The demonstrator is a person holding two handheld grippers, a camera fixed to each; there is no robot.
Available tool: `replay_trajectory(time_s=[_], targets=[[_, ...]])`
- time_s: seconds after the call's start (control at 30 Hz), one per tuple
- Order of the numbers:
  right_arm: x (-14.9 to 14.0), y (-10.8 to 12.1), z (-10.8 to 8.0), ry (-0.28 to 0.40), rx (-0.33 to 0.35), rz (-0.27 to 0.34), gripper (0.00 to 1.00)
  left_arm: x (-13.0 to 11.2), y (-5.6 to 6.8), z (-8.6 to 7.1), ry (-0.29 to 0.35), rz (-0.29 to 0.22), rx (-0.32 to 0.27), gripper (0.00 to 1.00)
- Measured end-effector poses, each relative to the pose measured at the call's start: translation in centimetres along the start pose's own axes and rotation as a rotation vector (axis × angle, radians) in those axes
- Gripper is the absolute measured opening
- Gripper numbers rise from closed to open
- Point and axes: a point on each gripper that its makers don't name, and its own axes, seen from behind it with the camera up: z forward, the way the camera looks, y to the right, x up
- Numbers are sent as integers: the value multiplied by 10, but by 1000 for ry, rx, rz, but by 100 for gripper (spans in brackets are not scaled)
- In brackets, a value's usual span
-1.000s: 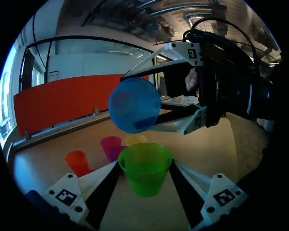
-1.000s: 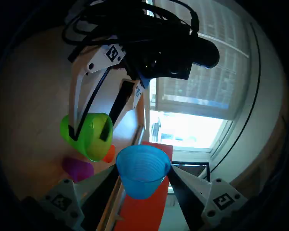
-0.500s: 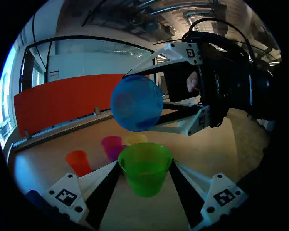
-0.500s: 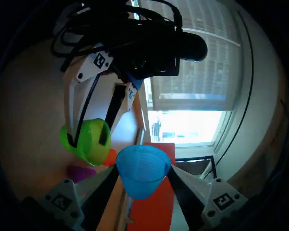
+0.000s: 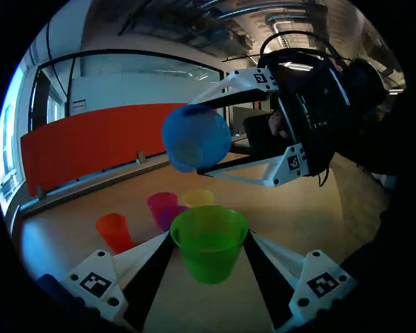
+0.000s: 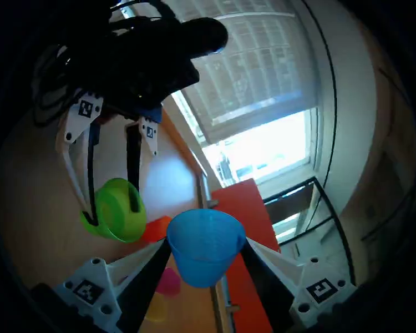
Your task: Pour water
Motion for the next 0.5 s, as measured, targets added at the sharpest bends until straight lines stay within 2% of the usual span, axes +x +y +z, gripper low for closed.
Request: replay_trajectory(time_s=[0.2, 0.37, 0.5], targets=[[-8, -2, -3, 4, 20, 157, 91, -1, -3, 0, -2, -3, 5, 86], [-20, -7, -5, -23, 28, 280, 91, -1, -4, -1, -4, 0, 8, 86], [-28, -13, -9, -49, 47, 407, 91, -1, -5, 0, -6, -2, 6, 86]])
